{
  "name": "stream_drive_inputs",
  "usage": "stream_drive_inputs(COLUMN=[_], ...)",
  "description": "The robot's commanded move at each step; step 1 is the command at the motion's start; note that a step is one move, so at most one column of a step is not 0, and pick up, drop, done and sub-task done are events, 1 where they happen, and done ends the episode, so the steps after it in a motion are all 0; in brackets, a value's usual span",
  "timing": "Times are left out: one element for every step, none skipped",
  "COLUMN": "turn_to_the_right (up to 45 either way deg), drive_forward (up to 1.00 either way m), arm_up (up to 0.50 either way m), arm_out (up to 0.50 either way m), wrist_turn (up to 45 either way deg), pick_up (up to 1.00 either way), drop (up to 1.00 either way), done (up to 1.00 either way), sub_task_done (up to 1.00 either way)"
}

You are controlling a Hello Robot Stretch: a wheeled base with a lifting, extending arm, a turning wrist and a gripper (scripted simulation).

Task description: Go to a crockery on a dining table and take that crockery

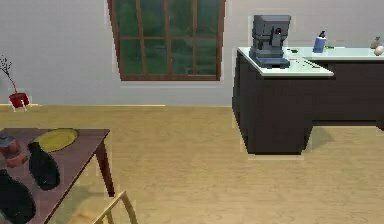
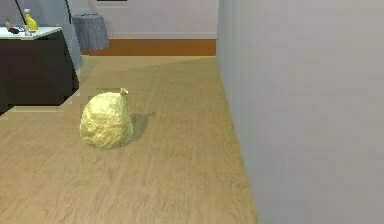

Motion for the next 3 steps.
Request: stream_drive_inputs(turn_to_the_right=[27.0,0.0,0.0], drive_forward=[0.0,0.3,0.7], arm_up=[0.0,0.0,0.0], arm_out=[0.0,0.0,0.0], wrist_turn=[0.0,0.0,0.0], pick_up=[0.0,0.0,0.0], drop=[0.0,0.0,0.0], done=[0.0,0.0,0.0], sub_task_done=[0.0,0.0,0.0])
